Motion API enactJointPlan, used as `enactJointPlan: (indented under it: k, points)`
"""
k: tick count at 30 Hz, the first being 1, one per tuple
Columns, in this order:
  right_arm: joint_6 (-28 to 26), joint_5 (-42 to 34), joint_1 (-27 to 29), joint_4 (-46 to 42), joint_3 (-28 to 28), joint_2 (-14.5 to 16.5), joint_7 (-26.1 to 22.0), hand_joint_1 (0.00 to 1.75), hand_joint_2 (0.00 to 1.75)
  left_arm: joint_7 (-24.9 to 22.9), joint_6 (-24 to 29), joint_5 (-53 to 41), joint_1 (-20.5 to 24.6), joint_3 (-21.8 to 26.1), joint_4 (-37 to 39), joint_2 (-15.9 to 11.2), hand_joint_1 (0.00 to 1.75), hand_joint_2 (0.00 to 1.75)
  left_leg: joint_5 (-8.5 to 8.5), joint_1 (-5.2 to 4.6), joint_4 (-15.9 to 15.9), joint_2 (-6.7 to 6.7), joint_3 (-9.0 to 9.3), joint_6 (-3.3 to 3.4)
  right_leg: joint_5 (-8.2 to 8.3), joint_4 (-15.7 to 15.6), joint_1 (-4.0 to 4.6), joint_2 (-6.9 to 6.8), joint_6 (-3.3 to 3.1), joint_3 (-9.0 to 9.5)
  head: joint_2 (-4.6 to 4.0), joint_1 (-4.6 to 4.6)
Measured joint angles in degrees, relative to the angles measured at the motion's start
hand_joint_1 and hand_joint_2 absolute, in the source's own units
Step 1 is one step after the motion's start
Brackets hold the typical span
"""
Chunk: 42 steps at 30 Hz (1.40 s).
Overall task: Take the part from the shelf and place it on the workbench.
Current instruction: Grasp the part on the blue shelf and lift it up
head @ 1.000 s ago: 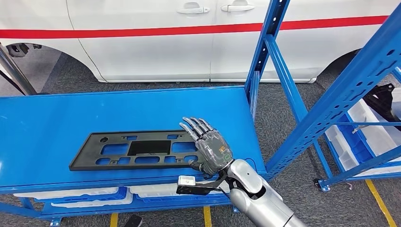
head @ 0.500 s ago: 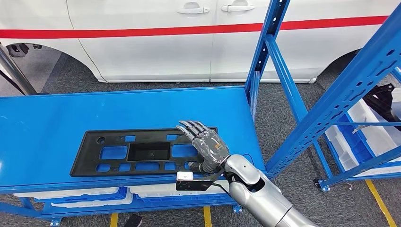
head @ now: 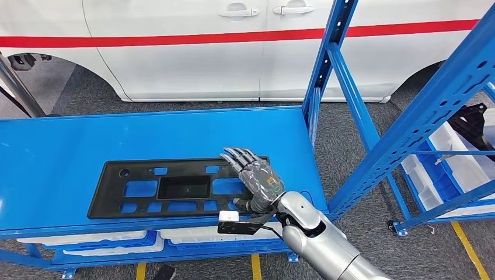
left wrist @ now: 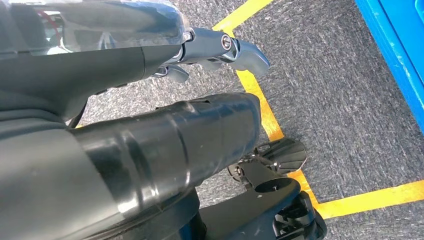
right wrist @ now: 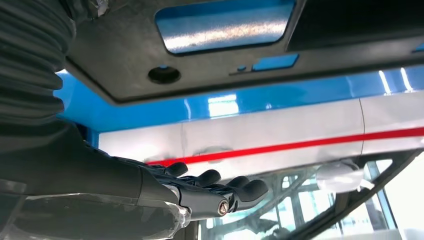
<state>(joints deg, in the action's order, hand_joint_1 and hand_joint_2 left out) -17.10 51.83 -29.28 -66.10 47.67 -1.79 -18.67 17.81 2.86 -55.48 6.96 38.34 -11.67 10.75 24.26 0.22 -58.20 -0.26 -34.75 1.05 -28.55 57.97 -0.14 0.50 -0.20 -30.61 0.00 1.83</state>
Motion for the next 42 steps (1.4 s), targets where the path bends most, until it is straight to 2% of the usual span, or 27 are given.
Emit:
enactJointPlan:
  k: [13,20,42]
  points:
    - [-1.7,1.0,0.3,-0.4,0.0,0.0,0.0,0.00,1.75,0.0,0.0,-0.2,0.0,0.0,0.0,0.0,0.00,0.00,0.00,0.00,0.0,0.00,0.00,0.00,0.00,0.0,0.00,0.00,0.00,0.00,0.00,0.00]
    - [-4.5,4.3,0.4,-2.2,0.0,0.0,-0.2,0.00,1.75,0.0,0.0,0.0,0.2,0.0,0.0,0.0,0.00,0.00,0.00,0.00,0.0,0.00,0.01,0.00,0.00,0.0,0.00,0.01,0.00,0.00,0.00,0.00]
    - [-0.8,4.0,-2.3,-7.8,3.0,-0.5,0.9,0.00,1.75,0.3,0.6,0.6,0.2,0.4,0.0,0.6,0.00,0.00,-0.01,0.00,0.0,0.01,0.01,0.00,0.00,0.0,0.00,0.00,0.00,0.00,0.00,0.00]
